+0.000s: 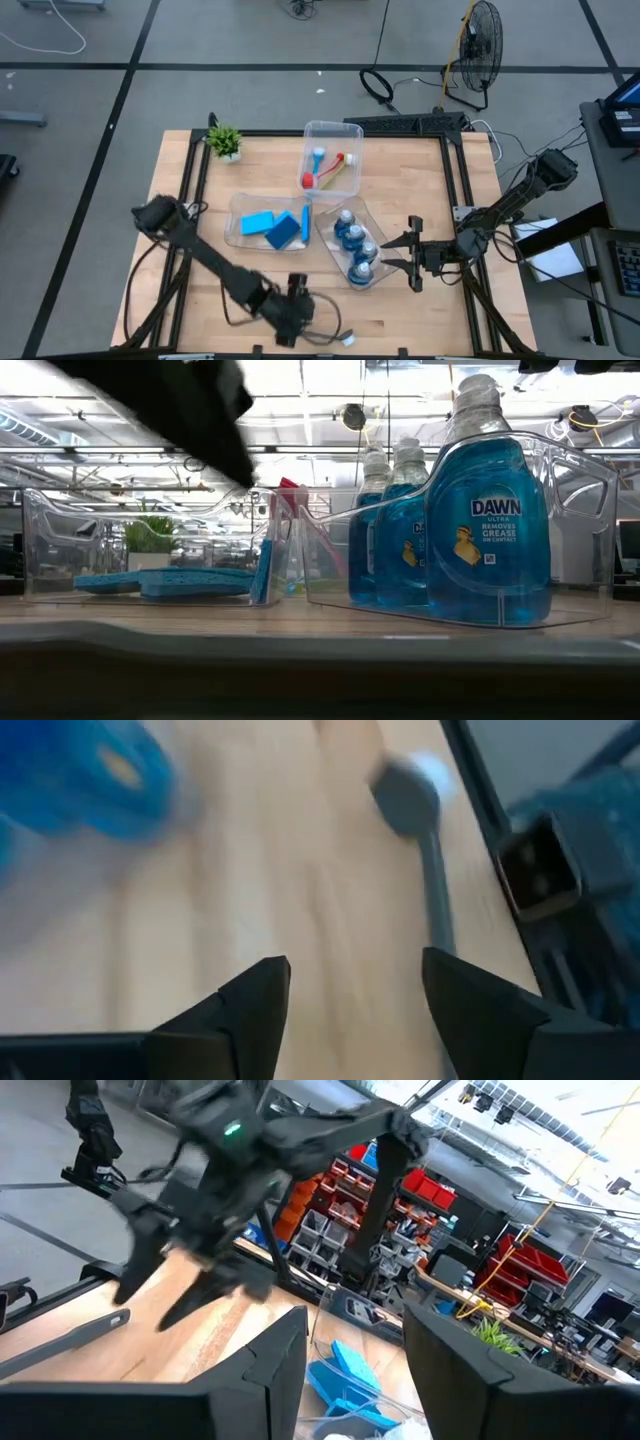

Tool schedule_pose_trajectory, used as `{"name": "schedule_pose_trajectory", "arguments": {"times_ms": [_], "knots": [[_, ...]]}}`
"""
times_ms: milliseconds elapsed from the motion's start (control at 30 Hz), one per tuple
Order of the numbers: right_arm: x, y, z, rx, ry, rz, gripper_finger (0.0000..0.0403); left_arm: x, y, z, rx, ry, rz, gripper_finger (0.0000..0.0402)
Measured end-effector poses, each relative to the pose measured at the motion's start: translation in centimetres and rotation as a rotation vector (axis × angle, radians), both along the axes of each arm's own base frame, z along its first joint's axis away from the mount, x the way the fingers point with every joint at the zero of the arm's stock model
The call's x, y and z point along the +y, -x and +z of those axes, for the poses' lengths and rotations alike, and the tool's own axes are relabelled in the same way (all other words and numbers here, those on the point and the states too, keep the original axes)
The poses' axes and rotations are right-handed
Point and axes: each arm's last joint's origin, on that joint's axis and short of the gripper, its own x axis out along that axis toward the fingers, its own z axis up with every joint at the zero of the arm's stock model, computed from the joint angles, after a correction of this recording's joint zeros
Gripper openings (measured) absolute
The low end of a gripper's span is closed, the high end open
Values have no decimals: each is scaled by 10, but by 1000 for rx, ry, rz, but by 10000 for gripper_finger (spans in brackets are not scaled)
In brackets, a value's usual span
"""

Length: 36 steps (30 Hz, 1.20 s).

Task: Pick & Place Kitchen Sink Supplies
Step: Put the gray dish brush into the transparent container

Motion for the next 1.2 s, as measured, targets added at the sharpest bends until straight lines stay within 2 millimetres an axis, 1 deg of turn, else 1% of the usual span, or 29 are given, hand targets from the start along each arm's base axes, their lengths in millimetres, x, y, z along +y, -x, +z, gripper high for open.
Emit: {"name": "schedule_pose_trajectory", "arguments": {"times_ms": [133, 233, 433, 667, 733, 867, 967, 1100, 1200], "knots": [[0, 0, 0, -1, -16, 1, 155, -23, 7, -30, 50, 3, -14, 231], [0, 0, 1, -4, -20, 1, 155, -30, 10, -45, 80, 1, -12, 221], [-3, -2, 1, -6, -21, -16, 155, -31, 12, -55, 163, 43, -20, 199], [-7, -5, -1, 12, -34, -38, 155, -34, 13, -54, 179, 76, -32, 182], [-8, -5, -2, 15, -34, -39, 155, -34, 14, -59, 203, 79, -50, 179], [-8, -5, -2, 19, -32, -39, 155, -34, 14, -70, 232, 30, -59, 171], [-8, -5, -2, 18, -32, -39, 155, -31, 16, -79, 259, -29, 10, 163], [-8, -5, -2, 18, -32, -39, 155, -23, 16, -82, 276, -62, 129, 143], [-8, -5, -2, 18, -32, -39, 155, -20, 15, -83, 276, -48, 195, 122]]}}
